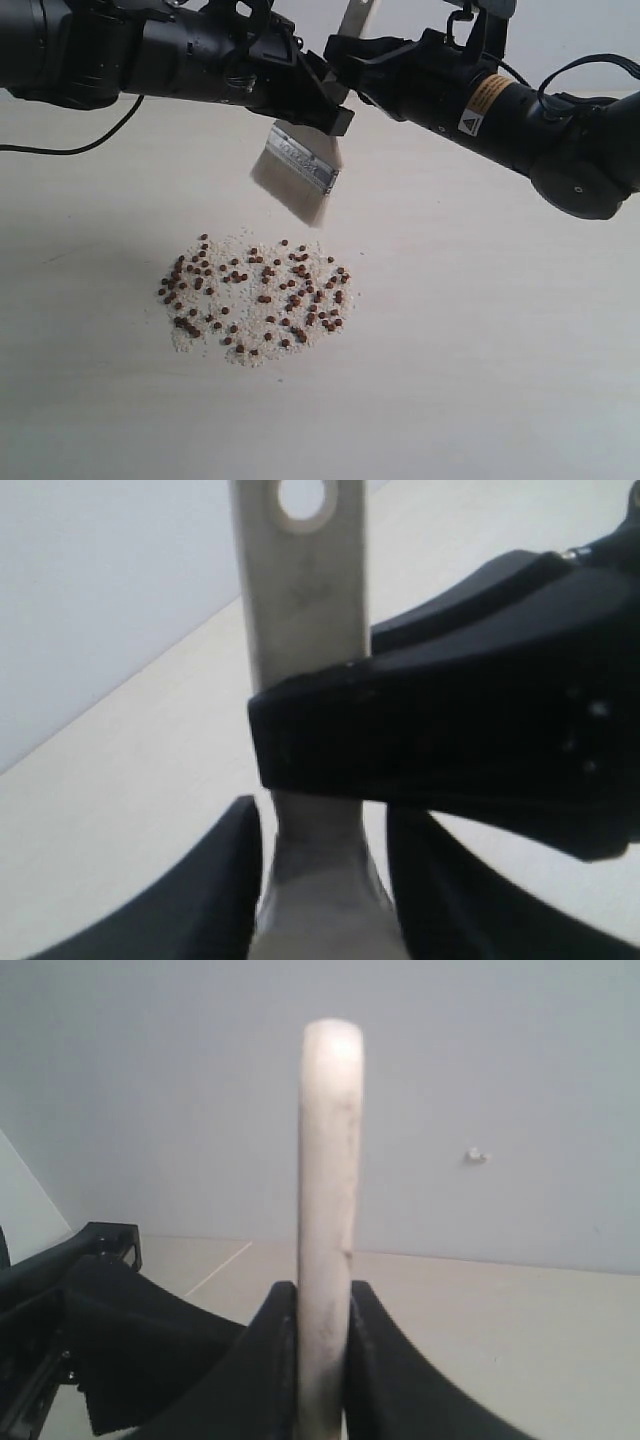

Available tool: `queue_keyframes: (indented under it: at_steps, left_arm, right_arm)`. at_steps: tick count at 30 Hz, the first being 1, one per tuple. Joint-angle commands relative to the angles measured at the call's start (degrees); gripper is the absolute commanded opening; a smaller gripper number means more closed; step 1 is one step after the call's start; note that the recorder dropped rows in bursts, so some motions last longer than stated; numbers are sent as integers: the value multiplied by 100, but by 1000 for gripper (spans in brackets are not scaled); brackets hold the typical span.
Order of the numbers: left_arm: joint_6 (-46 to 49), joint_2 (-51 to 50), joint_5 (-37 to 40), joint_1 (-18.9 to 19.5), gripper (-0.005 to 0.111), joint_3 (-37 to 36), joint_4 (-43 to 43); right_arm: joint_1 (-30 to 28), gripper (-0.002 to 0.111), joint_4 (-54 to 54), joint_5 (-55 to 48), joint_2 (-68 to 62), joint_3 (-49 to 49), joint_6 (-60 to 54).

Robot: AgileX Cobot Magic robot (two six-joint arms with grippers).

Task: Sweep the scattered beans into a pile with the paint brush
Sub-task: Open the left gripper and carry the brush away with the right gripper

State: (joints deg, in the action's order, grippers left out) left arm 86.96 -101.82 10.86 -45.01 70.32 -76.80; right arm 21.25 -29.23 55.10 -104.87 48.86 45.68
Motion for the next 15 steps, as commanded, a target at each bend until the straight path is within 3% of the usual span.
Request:
queue_keyframes:
  at_steps: [1, 6, 12, 15]
  left_arm:
    - [5, 11, -89, -23, 65, 47, -68]
    - [5, 11, -97, -23, 79, 47, -68]
    - [5, 87, -132, 11, 79, 36, 15]
    - [5, 115, -122, 102, 79, 35, 118]
  right_arm:
    - [12, 0, 115, 210, 18, 24, -57]
    - [12, 0, 303, 204, 18, 24, -370]
    - [12, 0, 966, 110, 37, 24, -1172]
    - [12, 0, 1424, -328, 258, 24, -2221]
